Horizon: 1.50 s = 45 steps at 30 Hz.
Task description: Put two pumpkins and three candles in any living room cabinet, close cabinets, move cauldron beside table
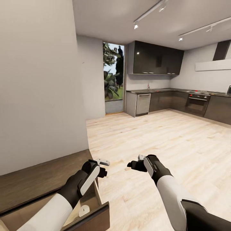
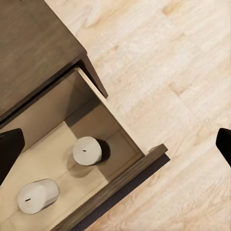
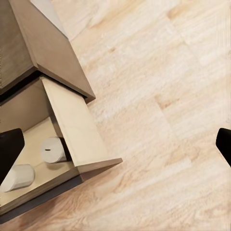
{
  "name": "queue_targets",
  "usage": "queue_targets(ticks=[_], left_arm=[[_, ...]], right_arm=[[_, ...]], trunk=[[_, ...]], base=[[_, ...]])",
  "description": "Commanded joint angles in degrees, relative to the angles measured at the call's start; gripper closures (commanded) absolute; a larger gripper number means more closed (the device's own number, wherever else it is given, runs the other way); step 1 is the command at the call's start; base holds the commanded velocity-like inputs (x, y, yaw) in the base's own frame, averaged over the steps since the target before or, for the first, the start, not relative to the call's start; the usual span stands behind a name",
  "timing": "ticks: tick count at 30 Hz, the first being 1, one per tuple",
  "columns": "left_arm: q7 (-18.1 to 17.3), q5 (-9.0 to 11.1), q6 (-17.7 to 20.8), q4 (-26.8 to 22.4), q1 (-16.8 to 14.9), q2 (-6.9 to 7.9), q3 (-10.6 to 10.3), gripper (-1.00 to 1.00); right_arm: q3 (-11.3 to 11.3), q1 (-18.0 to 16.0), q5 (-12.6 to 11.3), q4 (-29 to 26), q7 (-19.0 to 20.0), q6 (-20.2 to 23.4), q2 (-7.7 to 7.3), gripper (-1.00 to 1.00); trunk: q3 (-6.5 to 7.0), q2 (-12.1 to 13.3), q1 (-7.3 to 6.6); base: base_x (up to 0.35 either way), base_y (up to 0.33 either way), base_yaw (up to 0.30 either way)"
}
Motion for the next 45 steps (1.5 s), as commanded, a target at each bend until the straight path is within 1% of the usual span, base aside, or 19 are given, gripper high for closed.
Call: queue_targets(ticks=[1,9,34,41,43,44,45], left_arm=[[0.6,0.6,0.1,0.0,0.0,0.02,-0.1,-1.00],[0.5,0.7,0.0,0.0,0.0,0.02,-0.1,-1.00],[0.8,0.7,-0.2,-0.1,0.0,0.02,-0.2,-1.00],[0.8,0.7,-0.2,-0.1,0.0,0.02,-0.2,-1.00],[0.8,0.7,-0.2,-0.2,0.0,0.02,-0.2,-1.00],[0.8,0.7,-0.2,-0.2,0.0,0.02,-0.2,-1.00],[0.8,0.7,-0.2,-0.2,0.0,0.02,-0.2,-1.00]], right_arm=[[-0.4,0.0,0.1,-0.1,0.2,0.3,0.05,-1.00],[-0.3,0.0,0.1,0.0,0.3,0.3,-0.04,-1.00],[-0.3,0.0,0.1,0.1,0.3,0.3,-0.05,-1.00],[-0.3,0.0,0.1,0.1,0.2,0.4,-0.05,-1.00],[-0.4,0.0,0.2,0.2,0.2,0.9,-0.05,-1.00],[-0.4,0.0,0.2,0.2,0.2,2.4,-0.05,-1.00],[-0.4,0.0,0.2,0.1,0.2,2.8,-0.05,-1.00]], trunk=[[-0.06,0.0,-0.01],[0.20,0.0,-0.01],[1.79,0.0,-0.01],[1.92,0.0,-0.01],[1.92,0.0,-0.01],[1.92,0.0,-0.01],[1.92,0.0,-0.01]], base=[[0.000,0.000,0.000],[0.000,0.000,-0.107],[0.000,0.000,-0.223],[0.000,0.000,-0.082],[0.000,0.000,-0.006],[0.000,0.000,-0.003],[0.000,0.000,-0.002]])
